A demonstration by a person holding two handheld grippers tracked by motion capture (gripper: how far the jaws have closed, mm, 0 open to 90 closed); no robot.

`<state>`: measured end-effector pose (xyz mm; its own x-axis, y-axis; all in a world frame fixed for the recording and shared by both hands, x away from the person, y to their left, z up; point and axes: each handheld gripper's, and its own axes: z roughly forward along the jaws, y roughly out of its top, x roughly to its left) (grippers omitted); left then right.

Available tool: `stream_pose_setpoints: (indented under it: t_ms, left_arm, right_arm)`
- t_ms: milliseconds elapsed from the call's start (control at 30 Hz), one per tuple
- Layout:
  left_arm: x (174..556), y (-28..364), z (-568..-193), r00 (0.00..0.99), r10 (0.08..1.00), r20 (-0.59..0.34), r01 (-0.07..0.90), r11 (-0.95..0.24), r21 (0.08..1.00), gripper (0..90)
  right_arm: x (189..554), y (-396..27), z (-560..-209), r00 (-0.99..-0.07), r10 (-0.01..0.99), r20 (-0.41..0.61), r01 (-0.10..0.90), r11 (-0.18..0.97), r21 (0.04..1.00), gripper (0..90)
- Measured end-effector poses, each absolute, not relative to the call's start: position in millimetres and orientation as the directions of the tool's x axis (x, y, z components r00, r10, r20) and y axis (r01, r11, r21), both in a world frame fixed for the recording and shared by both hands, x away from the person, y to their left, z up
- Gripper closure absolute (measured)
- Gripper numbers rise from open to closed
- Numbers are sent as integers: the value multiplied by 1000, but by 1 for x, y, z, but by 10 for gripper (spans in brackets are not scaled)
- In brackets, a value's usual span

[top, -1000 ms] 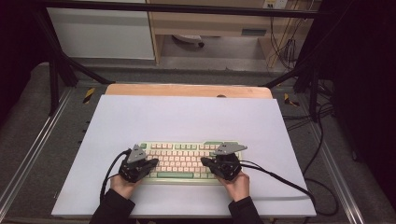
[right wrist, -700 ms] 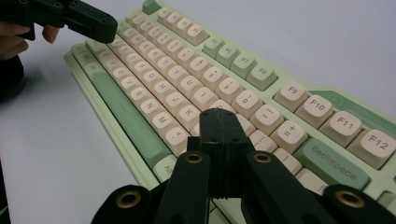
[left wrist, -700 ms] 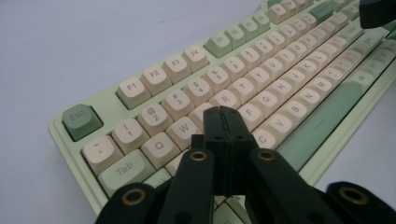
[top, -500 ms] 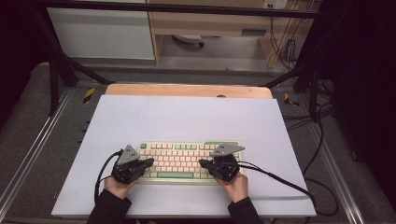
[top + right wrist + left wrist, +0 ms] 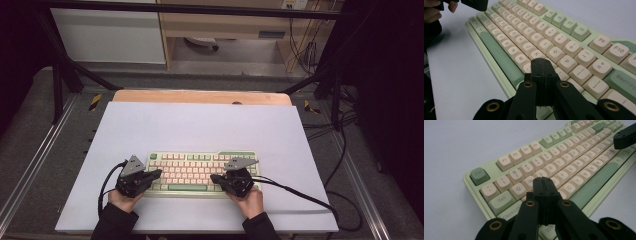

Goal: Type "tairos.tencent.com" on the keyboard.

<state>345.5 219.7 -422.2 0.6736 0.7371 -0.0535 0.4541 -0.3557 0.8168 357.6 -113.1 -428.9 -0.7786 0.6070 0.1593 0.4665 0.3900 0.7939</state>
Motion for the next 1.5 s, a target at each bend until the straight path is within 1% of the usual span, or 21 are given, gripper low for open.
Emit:
stream_pose_setpoints:
  t_ms: [1067, 1500]
  left_arm:
    - [346, 221, -422, 672, 739, -56, 456, -352, 817, 900]
    - [345, 220, -422, 675, 736, -57, 453, -353, 818, 900]
  right_arm:
    - [359, -108, -437, -785, 604, 134, 463, 430, 775, 900]
    - [357, -115, -425, -777, 617, 125, 447, 400, 800, 900]
